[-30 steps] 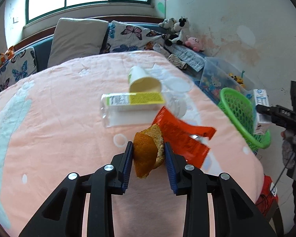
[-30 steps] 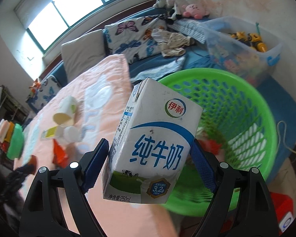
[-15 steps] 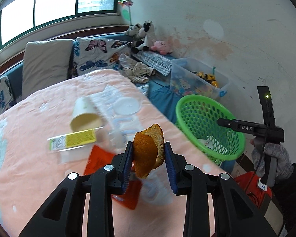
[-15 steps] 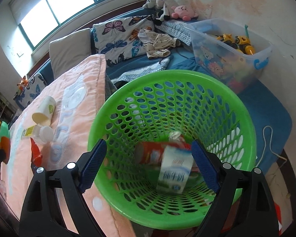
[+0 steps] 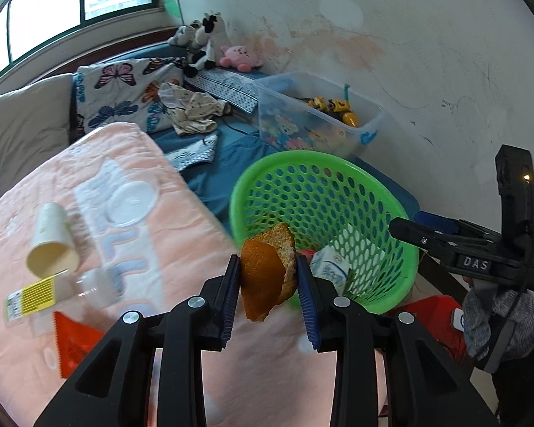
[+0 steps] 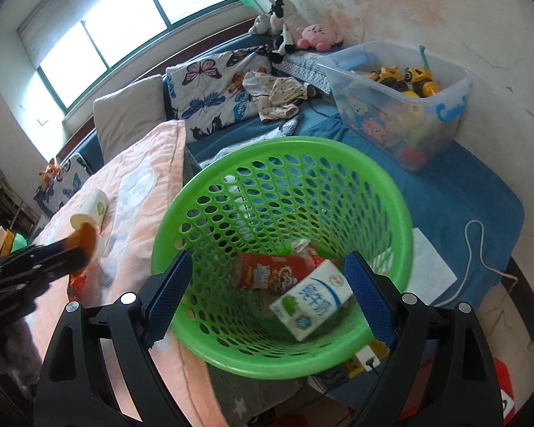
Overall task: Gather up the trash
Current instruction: 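Open the left tool over the green basket to drop the bread crust, then move the left tool to the red snack wrapper and grasp it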
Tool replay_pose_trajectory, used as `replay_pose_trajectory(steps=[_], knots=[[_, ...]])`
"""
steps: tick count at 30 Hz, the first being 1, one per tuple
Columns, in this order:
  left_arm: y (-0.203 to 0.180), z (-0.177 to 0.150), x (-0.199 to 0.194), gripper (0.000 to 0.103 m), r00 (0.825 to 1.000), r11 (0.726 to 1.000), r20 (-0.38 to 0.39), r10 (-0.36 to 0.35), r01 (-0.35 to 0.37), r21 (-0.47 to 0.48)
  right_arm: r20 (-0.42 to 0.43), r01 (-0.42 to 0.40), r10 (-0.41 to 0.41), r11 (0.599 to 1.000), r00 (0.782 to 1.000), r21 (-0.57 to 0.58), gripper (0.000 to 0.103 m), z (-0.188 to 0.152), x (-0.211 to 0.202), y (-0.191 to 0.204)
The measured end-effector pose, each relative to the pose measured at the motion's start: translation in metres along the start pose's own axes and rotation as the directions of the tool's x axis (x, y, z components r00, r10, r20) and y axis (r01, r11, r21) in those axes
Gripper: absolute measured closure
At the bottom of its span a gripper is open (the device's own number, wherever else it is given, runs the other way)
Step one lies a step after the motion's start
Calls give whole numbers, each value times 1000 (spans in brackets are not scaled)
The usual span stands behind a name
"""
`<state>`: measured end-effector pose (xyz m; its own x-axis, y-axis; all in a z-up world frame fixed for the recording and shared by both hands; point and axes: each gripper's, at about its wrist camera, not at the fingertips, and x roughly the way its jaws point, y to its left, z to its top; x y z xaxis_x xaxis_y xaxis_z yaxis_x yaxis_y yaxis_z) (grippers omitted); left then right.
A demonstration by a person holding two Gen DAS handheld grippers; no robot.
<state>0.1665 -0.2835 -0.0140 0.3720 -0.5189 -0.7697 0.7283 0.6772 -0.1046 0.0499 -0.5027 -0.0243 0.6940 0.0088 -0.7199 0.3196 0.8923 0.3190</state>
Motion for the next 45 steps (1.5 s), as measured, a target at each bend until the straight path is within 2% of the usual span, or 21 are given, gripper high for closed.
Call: replay_pose_trajectory(steps=[8, 10, 11, 15, 16, 19, 23, 27, 30, 31, 35, 41, 45], knots=[[-26, 12, 38, 69, 998, 999, -42, -43, 44, 6, 15, -3, 2, 999, 1000, 35, 16, -5, -7, -22], [-30, 11, 43, 59, 997, 998, -51, -54, 55, 7, 16, -2, 1, 999, 1000, 42, 16, -6, -8, -26], [-32, 10, 45, 50, 998, 999, -48, -49, 50, 7, 16, -2, 2, 999, 1000, 45, 16, -5, -8, -27], [-34, 7, 43, 47, 998, 999, -39, -51, 51, 9, 18, -3, 2, 998, 1000, 55, 16, -8, -10, -31], [-33, 7, 42, 43, 998, 999, -38, -48, 49, 7, 17, -3, 2, 998, 1000, 57, 16, -9, -10, -30], [-25, 3, 30, 42, 1000, 1000, -20, -22, 22, -5, 14, -6, 5, 999, 1000, 54, 16, -11, -10, -29], [-6, -9, 9, 40, 999, 998, -2, 49, -49, -39, 8, -15, 14, 999, 1000, 40, 16, -13, -8, -22], [24, -21, -11, 36, 992, 985, 7, 125, -123, -124, 5, -28, 28, 999, 1000, 26, 16, -14, -6, -12], [50, -31, -26, 33, 980, 959, -3, 197, -193, -207, 1, -40, 40, 999, 999, 9, 16, -14, -3, -2], [58, -34, -30, 28, 977, 949, -8, 212, -208, -237, -1, -45, 45, 999, 999, 4, 16, -14, -2, 1], [97, -46, -49, 22, 962, 889, -29, 272, -262, -375, -5, -68, 68, 998, 998, -19, 16, -14, 1, 16], [142, -64, -57, 15, 952, 787, -85, 295, -293, -543, -17, -102, 101, 993, 995, -53, 16, -14, 7, 35], [161, -74, -53, 13, 949, 736, -123, 290, -304, -605, -28, -121, 119, 990, 992, -72, 16, -14, 11, 45]])
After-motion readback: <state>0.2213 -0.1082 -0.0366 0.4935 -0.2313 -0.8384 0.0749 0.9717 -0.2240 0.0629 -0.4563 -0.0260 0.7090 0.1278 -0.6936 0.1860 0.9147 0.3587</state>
